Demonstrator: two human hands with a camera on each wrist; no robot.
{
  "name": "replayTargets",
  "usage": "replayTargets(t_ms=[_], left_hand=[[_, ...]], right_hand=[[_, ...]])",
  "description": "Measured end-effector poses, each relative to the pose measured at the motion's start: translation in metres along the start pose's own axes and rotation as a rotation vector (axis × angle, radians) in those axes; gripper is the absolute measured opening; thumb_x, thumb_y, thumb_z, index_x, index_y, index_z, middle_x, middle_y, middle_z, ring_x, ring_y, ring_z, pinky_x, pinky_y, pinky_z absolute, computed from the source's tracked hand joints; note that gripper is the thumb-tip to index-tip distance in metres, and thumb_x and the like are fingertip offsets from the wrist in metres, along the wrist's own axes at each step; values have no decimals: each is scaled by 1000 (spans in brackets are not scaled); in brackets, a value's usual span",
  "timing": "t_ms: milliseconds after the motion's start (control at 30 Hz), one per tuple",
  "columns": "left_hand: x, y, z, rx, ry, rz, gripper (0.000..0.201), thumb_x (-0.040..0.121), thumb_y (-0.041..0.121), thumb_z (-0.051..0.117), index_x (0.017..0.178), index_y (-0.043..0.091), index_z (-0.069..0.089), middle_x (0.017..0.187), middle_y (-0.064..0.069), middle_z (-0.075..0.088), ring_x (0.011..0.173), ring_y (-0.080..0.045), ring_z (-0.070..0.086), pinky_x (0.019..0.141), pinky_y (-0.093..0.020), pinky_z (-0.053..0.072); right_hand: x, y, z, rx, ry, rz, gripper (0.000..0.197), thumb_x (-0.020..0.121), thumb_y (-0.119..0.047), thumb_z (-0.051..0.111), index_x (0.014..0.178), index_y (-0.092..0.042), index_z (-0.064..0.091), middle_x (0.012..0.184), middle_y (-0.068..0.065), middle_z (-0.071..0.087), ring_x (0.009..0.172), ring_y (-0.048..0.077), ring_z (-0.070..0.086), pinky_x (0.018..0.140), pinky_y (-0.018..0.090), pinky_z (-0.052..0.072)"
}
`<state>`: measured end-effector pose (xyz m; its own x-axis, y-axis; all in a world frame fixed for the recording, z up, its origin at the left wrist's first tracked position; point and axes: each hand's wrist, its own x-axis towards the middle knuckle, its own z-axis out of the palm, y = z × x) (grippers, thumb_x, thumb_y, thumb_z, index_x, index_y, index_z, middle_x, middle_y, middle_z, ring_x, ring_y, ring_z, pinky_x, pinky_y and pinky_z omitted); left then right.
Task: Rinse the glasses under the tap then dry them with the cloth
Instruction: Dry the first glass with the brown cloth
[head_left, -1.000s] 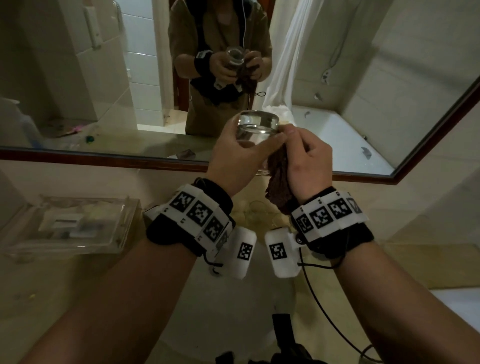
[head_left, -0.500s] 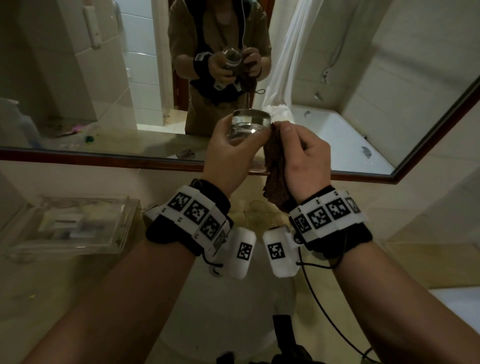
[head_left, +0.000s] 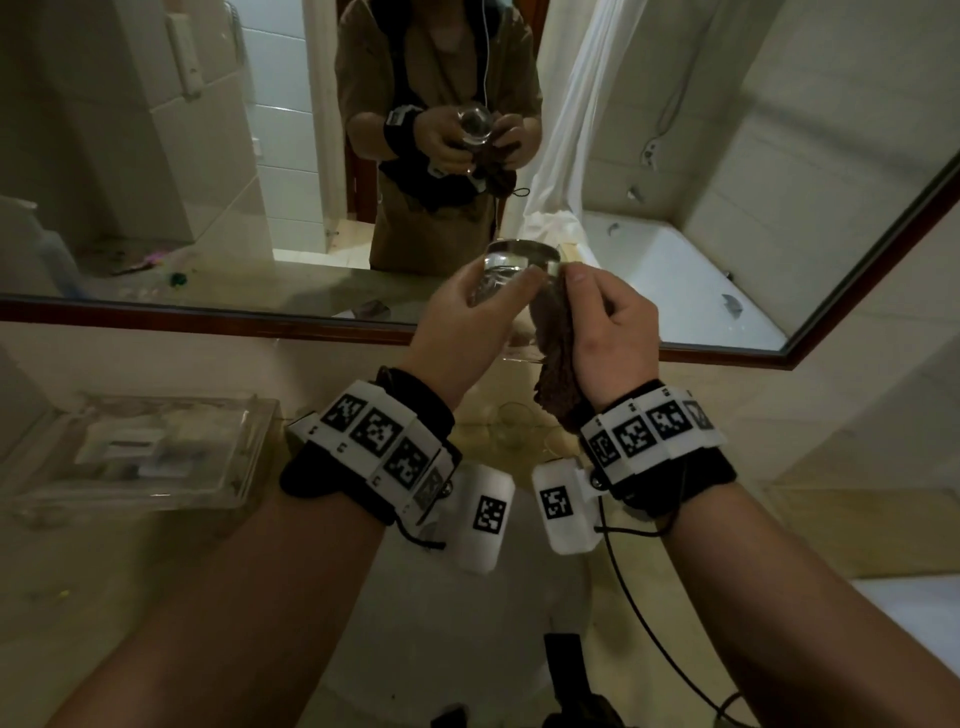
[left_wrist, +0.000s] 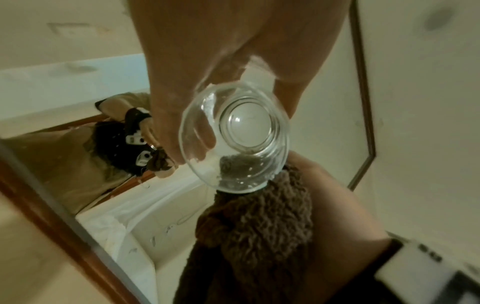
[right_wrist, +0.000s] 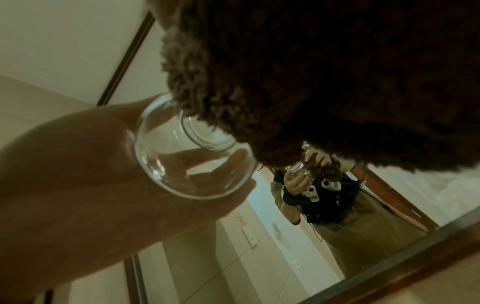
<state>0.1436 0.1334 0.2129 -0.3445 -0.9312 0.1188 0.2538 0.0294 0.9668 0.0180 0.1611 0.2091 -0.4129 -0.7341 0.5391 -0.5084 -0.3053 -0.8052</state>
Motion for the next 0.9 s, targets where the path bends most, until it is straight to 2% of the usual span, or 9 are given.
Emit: replayTargets(t_ms=[100,233,333,400,467,567,667,800,900], left_hand=[[0,-5,0,-44,39,-74,36,87,33,69,117,17,59,108,-5,70,92,-19,70,70,-29,57],[1,-8,-1,-87,147,-39,59,80,35,76,128,21,45,114,-5,66,98,-24,70,78,-38,59],[-2,-6,0,-159,135,-47,51,84,30,73,127,22,46,113,-8,67,95,-26,71,78,-43,60],[-5,-3,4,-201,90,-20,45,87,24,69,126,19,47,113,-10,67,96,-26,70,75,-40,60],[-4,-1,6,-161,81,24,44,88,21,69,126,18,47,110,-9,67,93,-24,70,71,-34,58],[0,2,6,-122,151,63,44,87,22,71,125,18,49,109,-8,67,95,-25,69,79,-40,59],[1,5,5,-148,144,52,47,82,27,73,123,21,50,115,-8,66,103,-27,67,88,-48,57],[-1,8,6,-220,15,-13,43,87,25,68,126,18,52,117,-12,66,99,-28,69,81,-45,58],[-1,8,6,-130,47,44,41,83,31,69,119,23,52,116,-12,67,102,-27,68,87,-48,57]], right_hand=[[-2,-3,2,13,-2,-25,25,96,-25,51,97,-13,73,84,-4,69,78,6,62,72,23,48],[-8,-13,2,23,0,-128,25,95,-19,53,112,-9,68,98,-9,64,93,-11,57,86,9,43],[-9,-13,2,7,12,-148,30,95,-18,52,121,-9,63,105,-9,61,99,-12,55,92,10,42],[-7,-9,1,37,18,-63,32,96,-19,52,125,-10,60,110,-9,60,100,-11,55,93,10,43],[-6,-7,0,69,25,6,31,96,-19,52,124,-11,60,109,-9,61,99,-10,55,93,13,45],[-6,-12,1,69,31,-39,28,93,-22,53,118,-15,63,104,-11,63,101,-1,58,95,23,48],[-7,-14,2,46,37,-123,25,91,-23,51,113,-20,61,104,-10,62,100,-1,58,94,22,48],[1,-8,-1,53,39,-67,26,93,-21,47,109,-14,65,98,-7,65,94,3,60,86,19,49],[4,-6,-2,48,41,-46,19,93,-17,51,104,-16,66,94,-9,65,90,1,60,85,20,50]])
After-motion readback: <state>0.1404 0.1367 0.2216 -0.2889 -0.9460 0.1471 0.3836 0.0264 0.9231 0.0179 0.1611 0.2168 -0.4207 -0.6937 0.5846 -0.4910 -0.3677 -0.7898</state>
